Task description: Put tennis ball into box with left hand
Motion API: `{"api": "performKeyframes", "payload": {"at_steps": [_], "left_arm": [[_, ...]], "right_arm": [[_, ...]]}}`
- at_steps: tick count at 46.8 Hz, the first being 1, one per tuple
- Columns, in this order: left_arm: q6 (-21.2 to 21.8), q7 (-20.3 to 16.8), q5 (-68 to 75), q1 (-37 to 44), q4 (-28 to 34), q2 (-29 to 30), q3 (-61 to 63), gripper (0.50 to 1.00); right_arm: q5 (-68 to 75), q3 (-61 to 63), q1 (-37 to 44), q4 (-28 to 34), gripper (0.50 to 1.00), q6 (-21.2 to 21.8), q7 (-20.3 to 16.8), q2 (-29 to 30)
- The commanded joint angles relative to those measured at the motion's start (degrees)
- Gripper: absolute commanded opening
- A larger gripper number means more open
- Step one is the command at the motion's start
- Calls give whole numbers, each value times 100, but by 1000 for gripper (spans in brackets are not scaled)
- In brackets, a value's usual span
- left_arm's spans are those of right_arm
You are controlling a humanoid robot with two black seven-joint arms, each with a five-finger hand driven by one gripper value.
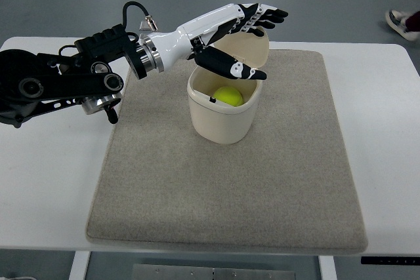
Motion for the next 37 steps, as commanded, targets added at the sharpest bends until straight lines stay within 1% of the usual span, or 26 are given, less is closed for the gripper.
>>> {"api": "performKeyframes", "payload": {"at_steps": [1, 9, 14, 16, 18, 26, 31, 37], "left_arm": [[24, 0, -13, 47, 2, -16, -222, 861], [50, 0, -57, 73, 2, 10, -829, 855], [243, 0, -74, 178, 19, 19, -1172, 851], [287, 0, -153, 266, 46, 28, -1417, 838], [288, 0, -311, 389, 142, 28, -1716, 829], [235, 0, -1085, 934, 722, 37, -2806, 829], [226, 0, -1129, 1110, 977, 37, -3035, 829], [209, 0, -1138, 1260, 1083, 37, -3194, 829]], "right_arm": [[0, 0, 1, 0, 901, 0, 0, 0], [0, 0, -8, 0, 901, 0, 0, 0], [0, 0, 1, 0, 901, 0, 0, 0], [0, 0, 1, 0, 901, 0, 0, 0], [0, 0, 1, 0, 901, 0, 0, 0], [0, 0, -8, 0, 901, 0, 0, 0], [0, 0, 1, 0, 901, 0, 0, 0], [0, 0, 1, 0, 901, 0, 0, 0]]}}
